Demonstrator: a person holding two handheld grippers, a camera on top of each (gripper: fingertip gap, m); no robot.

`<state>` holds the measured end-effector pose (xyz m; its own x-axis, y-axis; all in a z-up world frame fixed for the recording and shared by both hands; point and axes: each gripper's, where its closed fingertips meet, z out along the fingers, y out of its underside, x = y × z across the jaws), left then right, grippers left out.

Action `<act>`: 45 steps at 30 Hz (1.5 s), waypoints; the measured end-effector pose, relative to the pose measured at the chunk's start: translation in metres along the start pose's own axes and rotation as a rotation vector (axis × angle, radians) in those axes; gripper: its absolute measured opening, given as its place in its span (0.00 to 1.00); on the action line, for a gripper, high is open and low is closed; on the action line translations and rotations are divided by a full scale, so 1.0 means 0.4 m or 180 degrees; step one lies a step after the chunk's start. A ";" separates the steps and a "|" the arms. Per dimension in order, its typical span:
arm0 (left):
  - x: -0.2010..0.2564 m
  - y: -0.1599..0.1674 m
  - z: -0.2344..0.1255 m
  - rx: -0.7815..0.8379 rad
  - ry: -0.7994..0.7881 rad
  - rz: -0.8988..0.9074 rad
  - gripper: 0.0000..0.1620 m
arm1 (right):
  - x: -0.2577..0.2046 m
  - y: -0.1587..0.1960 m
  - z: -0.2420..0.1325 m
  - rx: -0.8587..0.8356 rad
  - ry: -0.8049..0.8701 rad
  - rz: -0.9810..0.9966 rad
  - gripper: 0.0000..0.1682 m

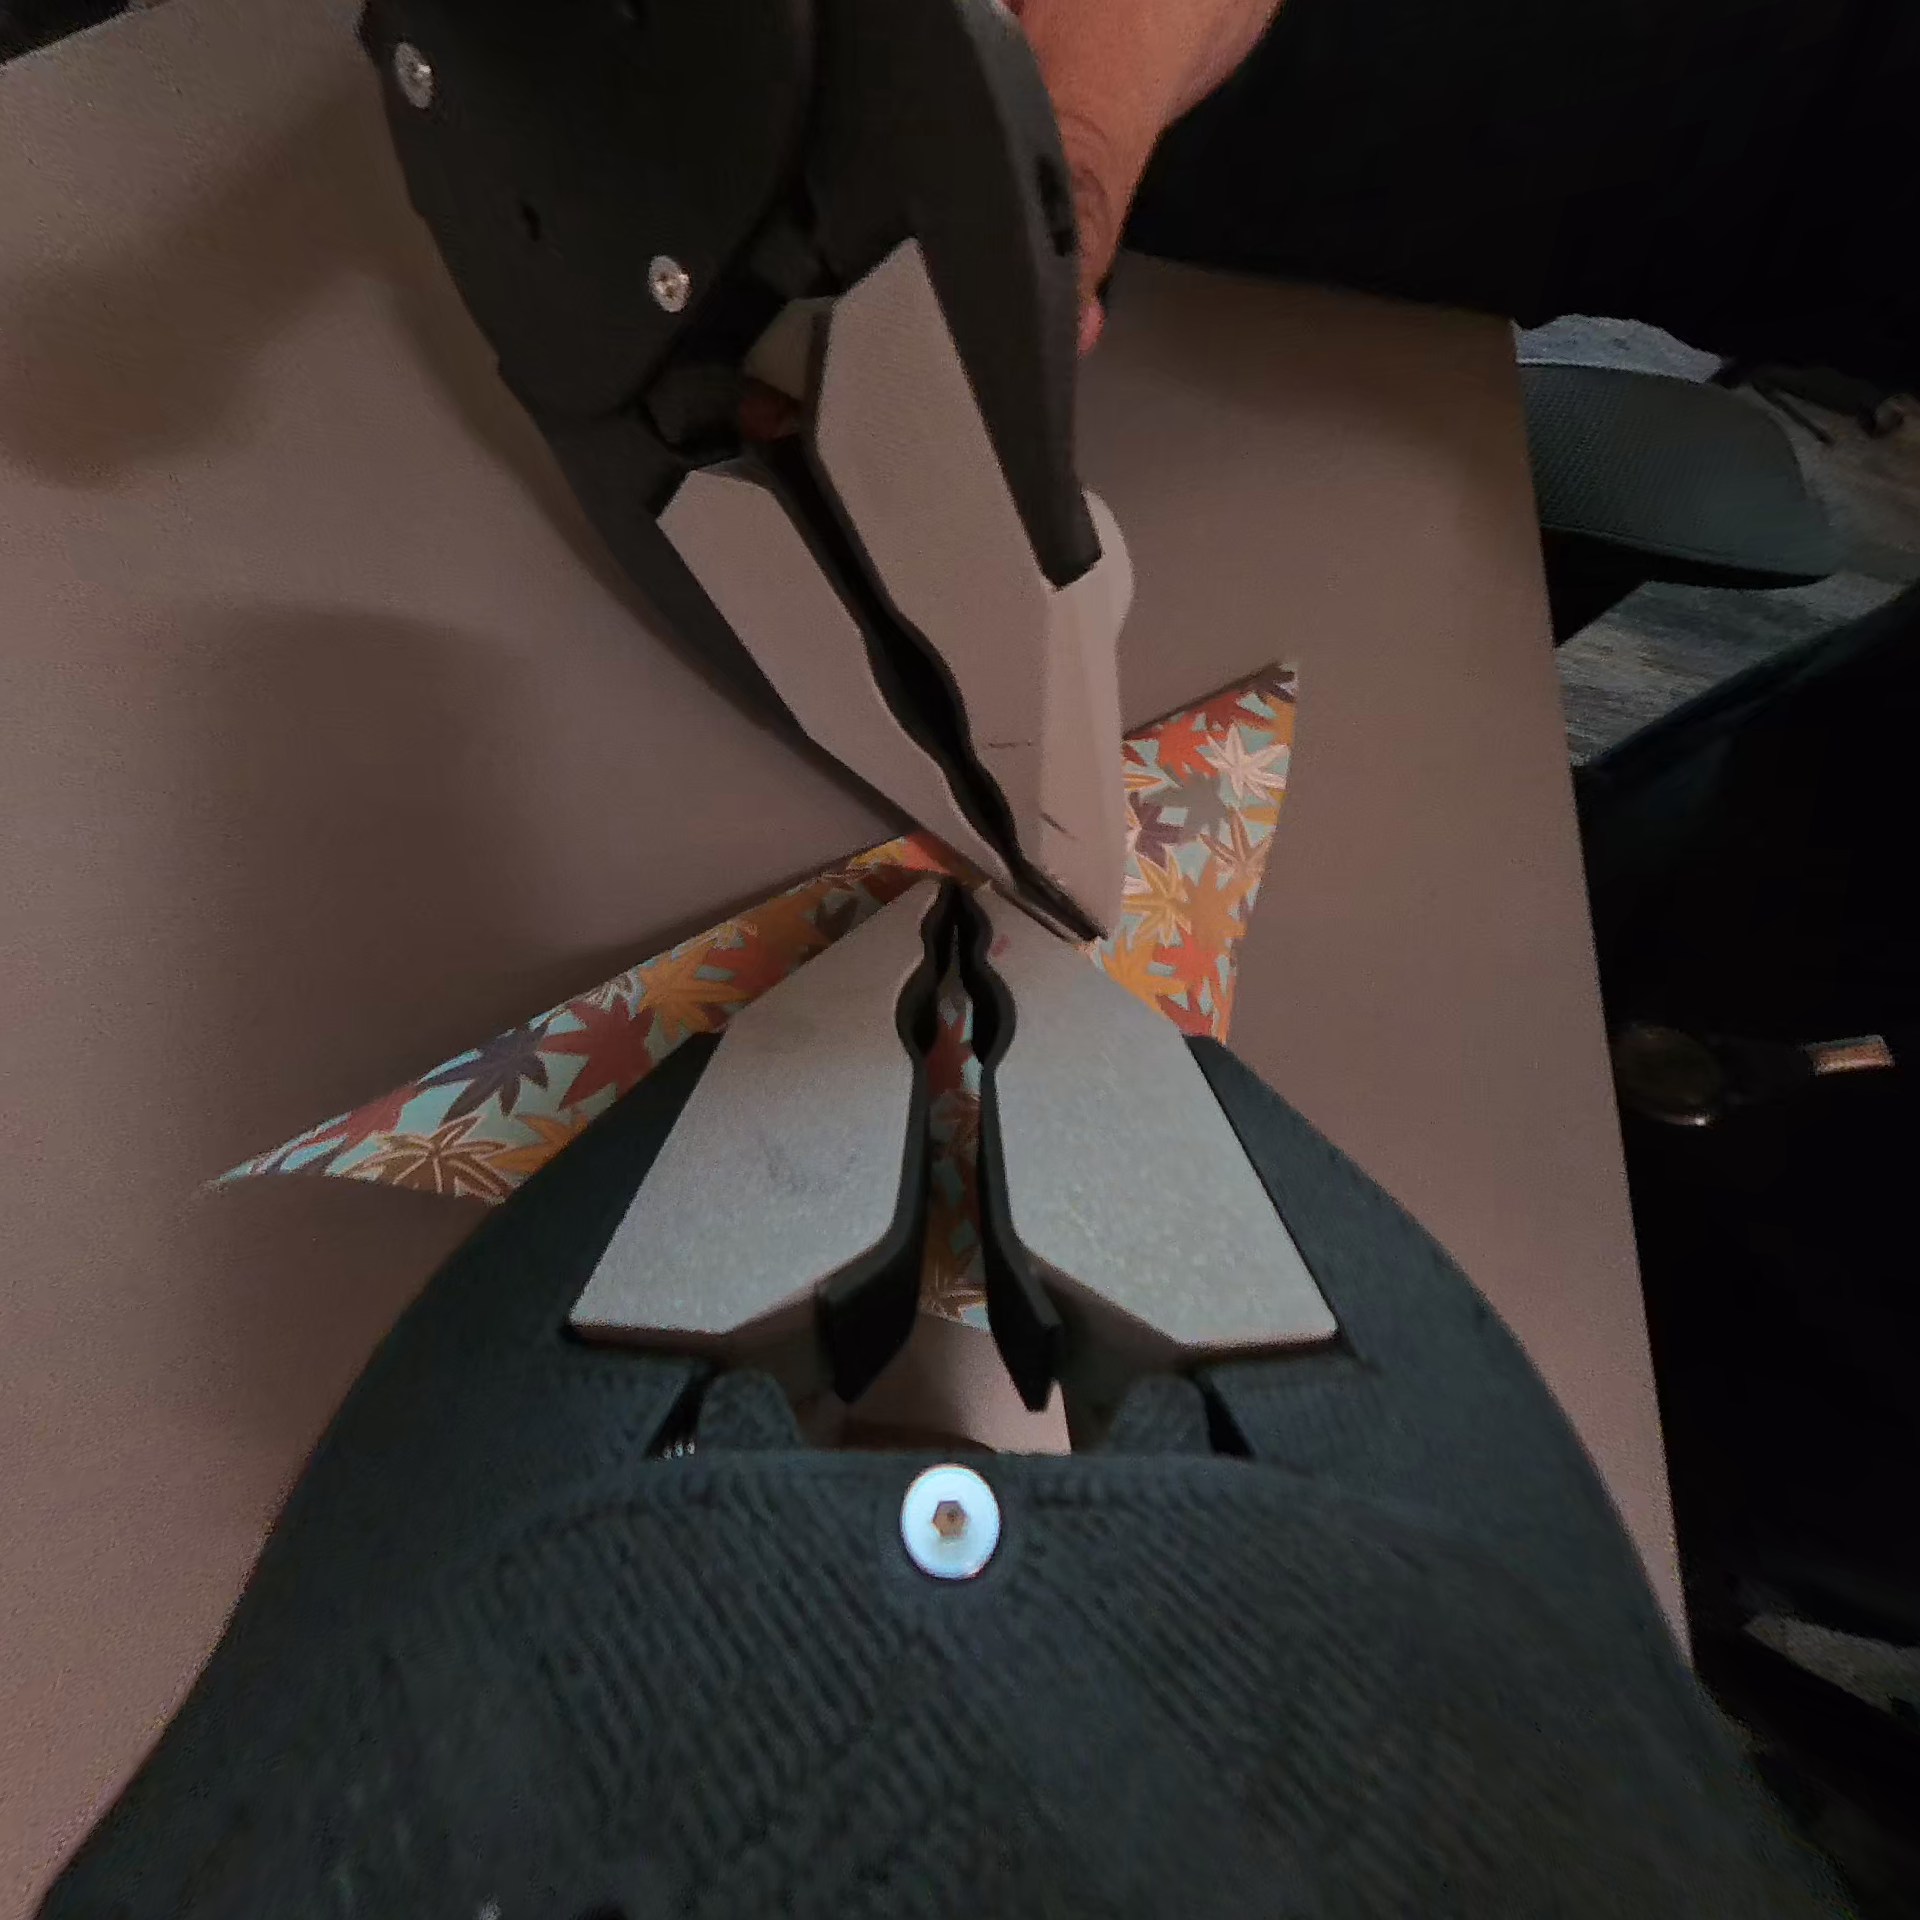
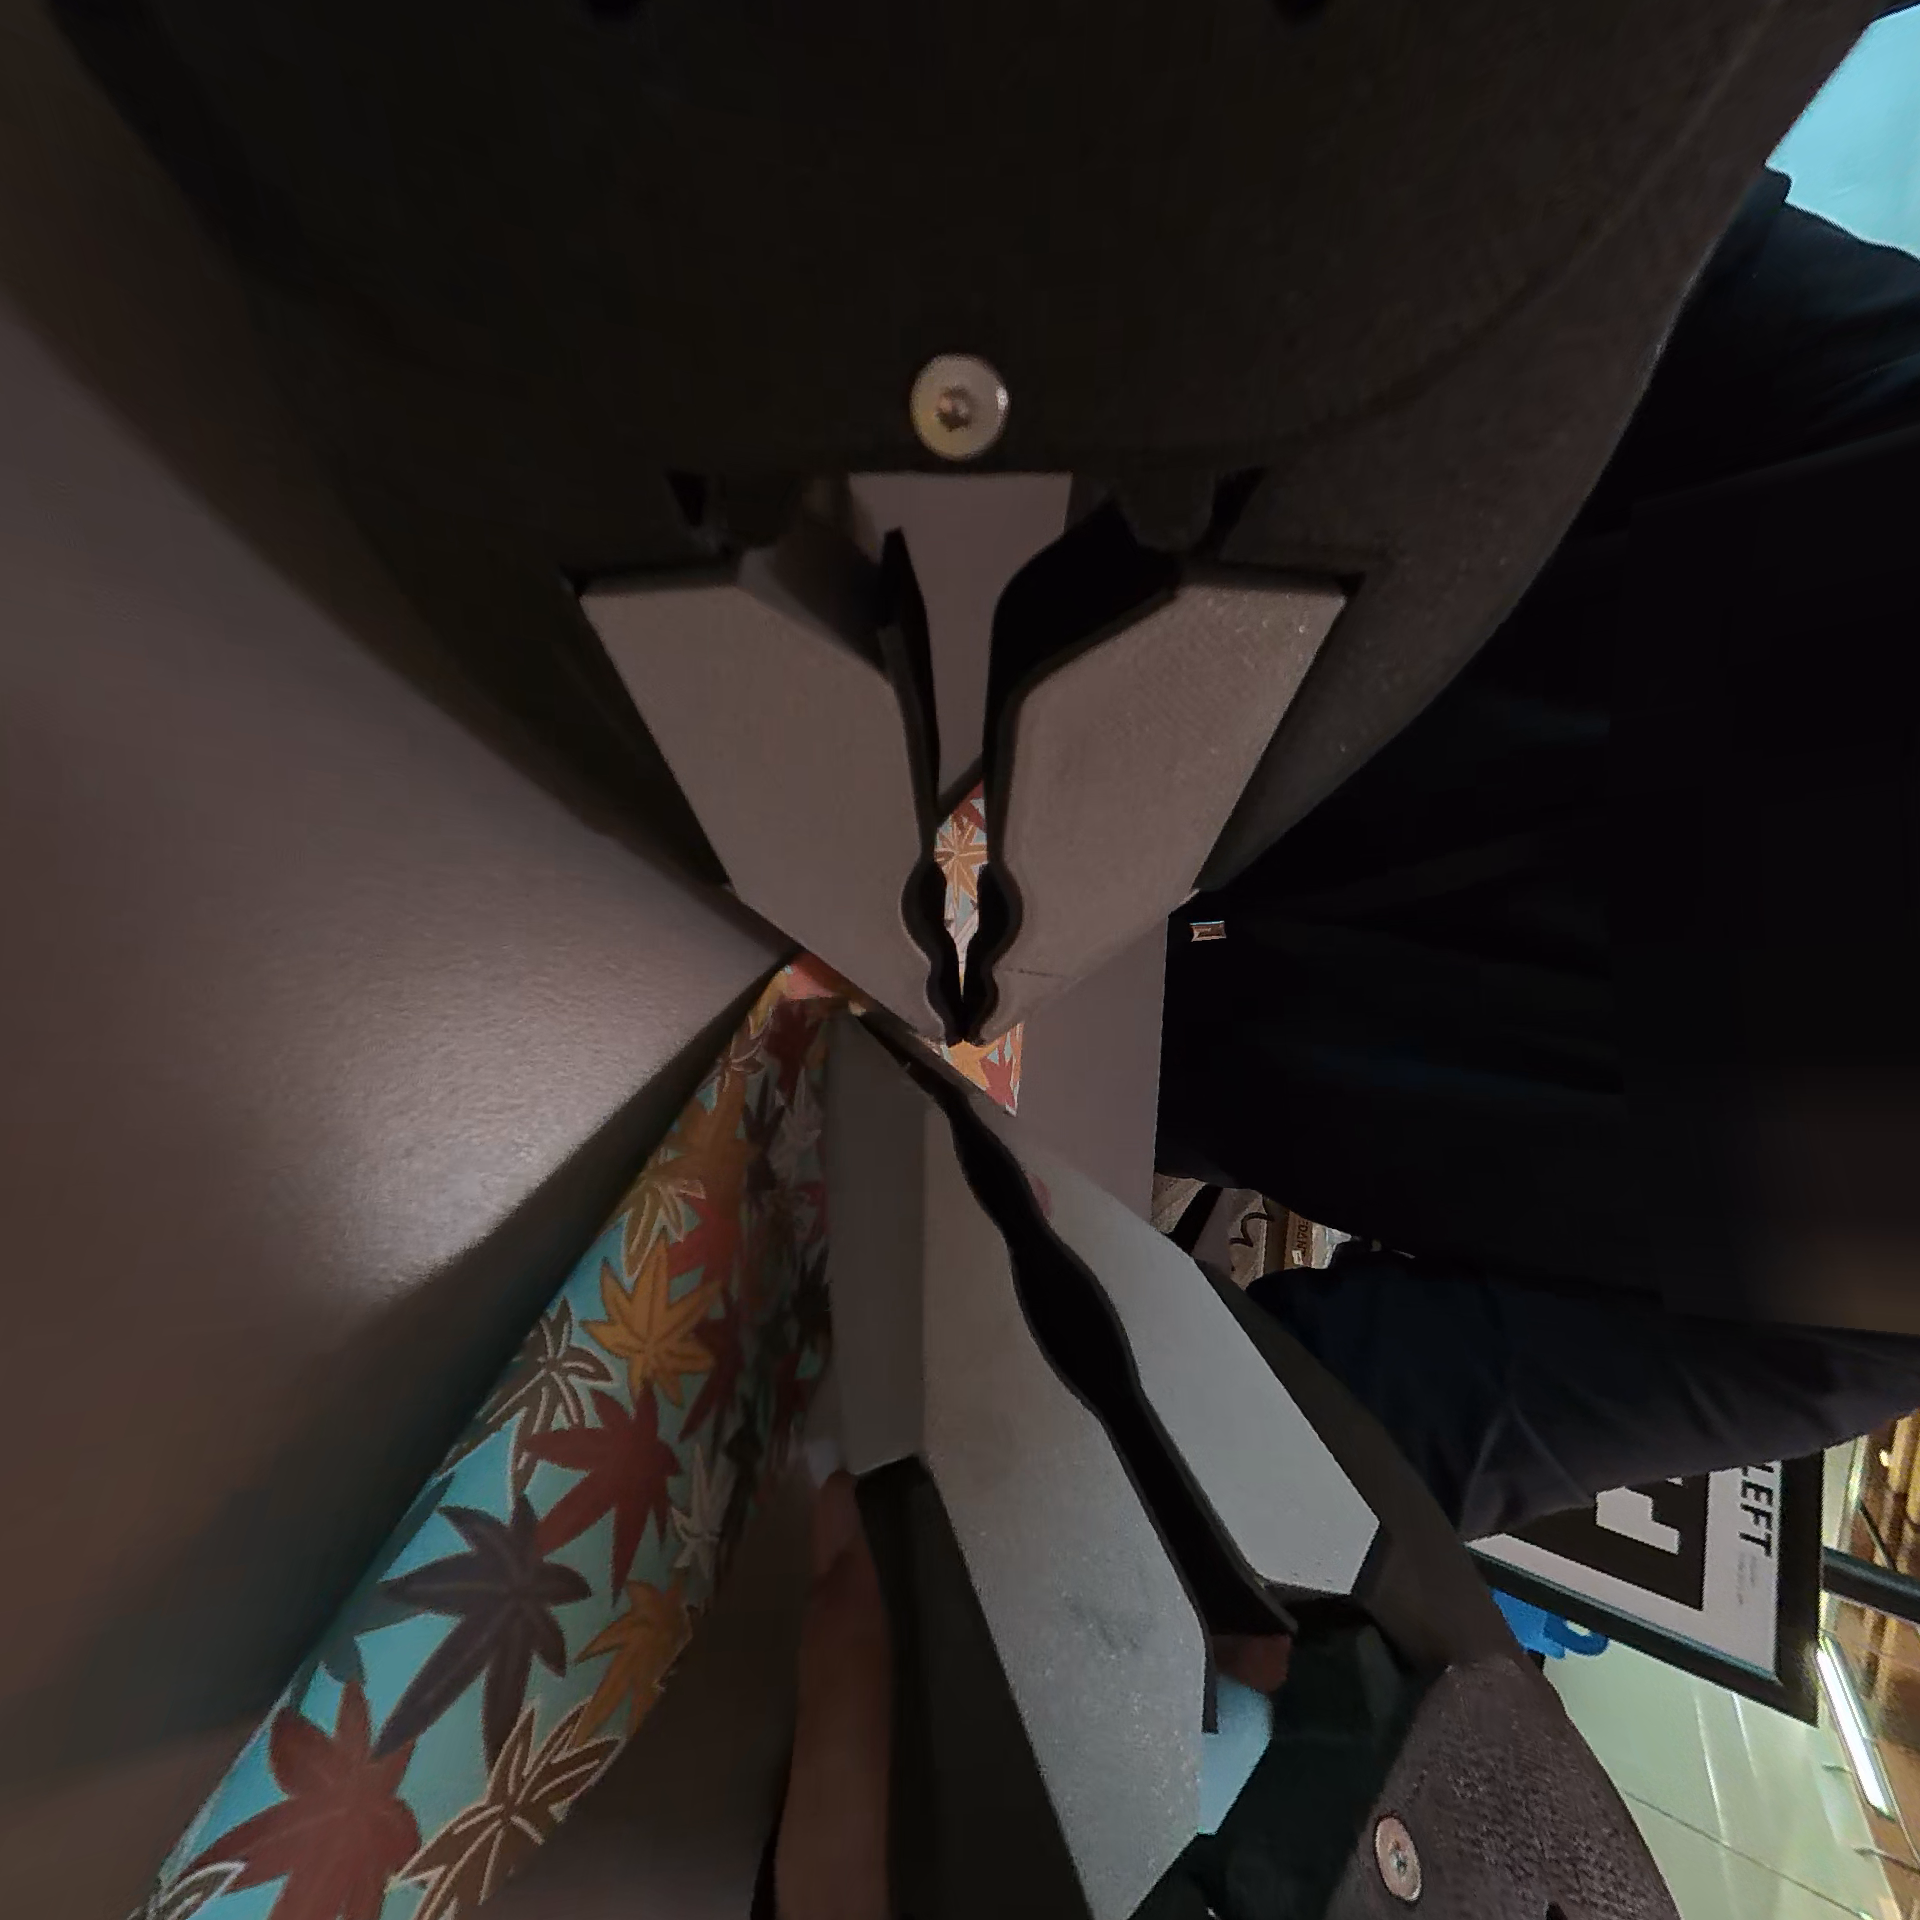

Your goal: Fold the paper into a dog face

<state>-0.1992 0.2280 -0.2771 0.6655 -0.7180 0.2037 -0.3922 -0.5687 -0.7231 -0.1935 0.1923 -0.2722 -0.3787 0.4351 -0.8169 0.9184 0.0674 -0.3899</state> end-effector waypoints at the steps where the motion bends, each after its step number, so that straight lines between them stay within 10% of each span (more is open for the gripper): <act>1: -0.010 -0.001 0.000 0.0010 -0.0047 -0.0081 0.00 | 0.000 0.000 0.000 0.0000 -0.0002 0.0001 0.00; 12: -0.094 -0.023 -0.015 0.0447 0.0111 -0.1833 0.00 | 0.004 -0.006 -0.002 0.0086 -0.0138 0.0274 0.00; 34: -0.297 0.032 -0.152 0.0937 -0.0919 -0.2299 0.00 | 0.006 -0.010 -0.001 0.0158 -0.0184 0.0433 0.00; 40: -0.246 -0.111 -0.294 0.2267 -0.0122 -0.2385 0.00 | 0.005 -0.010 -0.001 0.0154 -0.0191 0.0436 0.00; 42: -0.173 -0.132 -0.262 0.2084 0.0545 -0.2439 0.00 | 0.005 -0.010 -0.001 0.0146 -0.0191 0.0430 0.00; 45: -0.171 -0.073 -0.137 0.1282 0.0178 -0.2413 0.00 | 0.005 -0.009 -0.001 0.0129 -0.0194 0.0423 0.00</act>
<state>-0.2680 0.2717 -0.2340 0.6202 -0.2266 0.7510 0.4079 -0.7246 -0.5555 -0.1975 0.1931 -0.2723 -0.2615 0.3823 -0.8862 0.9560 -0.0240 -0.2924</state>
